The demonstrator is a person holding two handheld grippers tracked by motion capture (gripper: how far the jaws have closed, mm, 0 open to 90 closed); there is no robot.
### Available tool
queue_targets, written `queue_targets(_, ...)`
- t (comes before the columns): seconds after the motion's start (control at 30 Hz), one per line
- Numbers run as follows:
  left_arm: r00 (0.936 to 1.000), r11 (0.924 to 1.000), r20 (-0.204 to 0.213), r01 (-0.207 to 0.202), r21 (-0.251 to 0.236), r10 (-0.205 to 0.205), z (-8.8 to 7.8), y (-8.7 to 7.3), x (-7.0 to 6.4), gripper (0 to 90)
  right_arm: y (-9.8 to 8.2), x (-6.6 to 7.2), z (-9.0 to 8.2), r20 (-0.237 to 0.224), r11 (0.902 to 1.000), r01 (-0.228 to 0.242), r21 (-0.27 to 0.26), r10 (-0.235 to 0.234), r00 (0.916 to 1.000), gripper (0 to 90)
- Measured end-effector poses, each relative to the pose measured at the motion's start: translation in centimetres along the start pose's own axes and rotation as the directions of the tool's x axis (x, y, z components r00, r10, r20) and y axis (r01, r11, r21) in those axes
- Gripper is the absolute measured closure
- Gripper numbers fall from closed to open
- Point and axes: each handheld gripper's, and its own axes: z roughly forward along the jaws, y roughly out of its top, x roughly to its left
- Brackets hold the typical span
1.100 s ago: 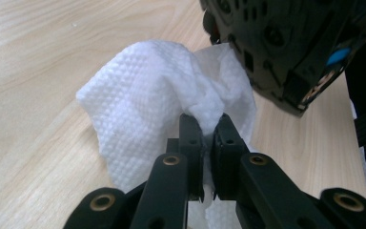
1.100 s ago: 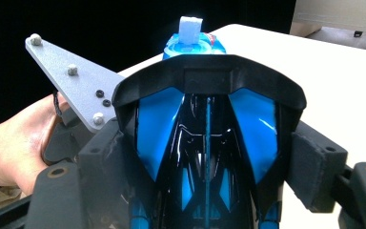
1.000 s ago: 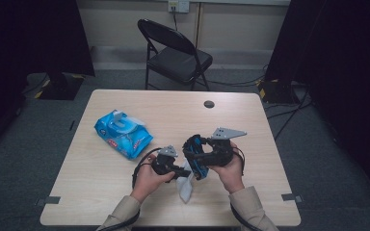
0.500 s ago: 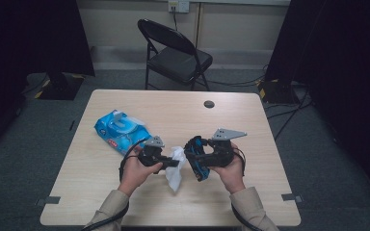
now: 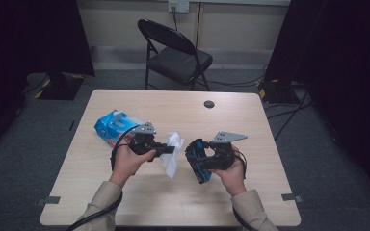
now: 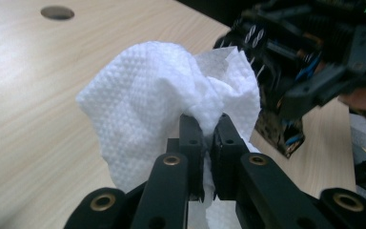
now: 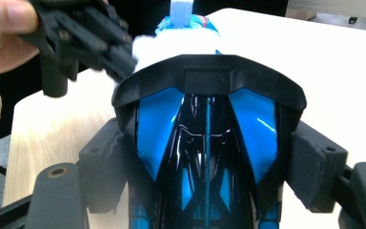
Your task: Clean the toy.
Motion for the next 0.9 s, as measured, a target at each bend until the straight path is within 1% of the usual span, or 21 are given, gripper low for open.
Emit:
queue_targets(0.13,0.9998,0.9998,-0.001,-0.021,0.001,0.021,0.2,1.0,-0.2,85.2,0.0,0.2,-0.1,-0.009,1.0,0.005,-0.006,-0.005,0.9999,25.6)
queue_targets(0.3,0.9996,0.9997,0.005,-0.026,0.001,0.026,0.8,1.5,-0.4,85.2,0.2,0.5,0.0,-0.022,0.9998,0.016,-0.008,-0.016,0.9996,25.6)
queue_targets(0.33,0.9996,0.9997,0.012,-0.026,0.001,0.026,1.2,1.6,-0.5,85.2,0.2,0.7,0.0,-0.029,0.9998,0.019,-0.008,-0.02,0.9994,25.7)
queue_targets(0.37,0.9996,0.9997,0.012,-0.026,0.001,0.026,1.2,1.6,-0.5,85.2,0.2,0.7,0.0,-0.031,0.9997,0.023,-0.008,-0.023,0.9993,25.6)
queue_targets(0.4,0.9994,0.9995,0.019,-0.03,0.011,0.03,1.7,1.6,-0.7,85.2,0.2,0.8,0.1,-0.034,0.9997,0.024,-0.009,-0.024,0.9991,25.7)
queue_targets(0.57,0.9991,0.9994,0.03,-0.03,0.018,0.03,2.7,1.6,-1.0,85.2,0.3,1.1,0.3,-0.047,0.9994,0.032,-0.011,-0.032,0.9984,25.6)
queue_targets(0.9,0.999,0.9992,0.038,-0.023,0.032,0.022,3.6,1.0,-1.1,85.2,0.4,1.1,0.2,-0.056,0.9994,0.027,-0.023,-0.028,0.998,25.6)
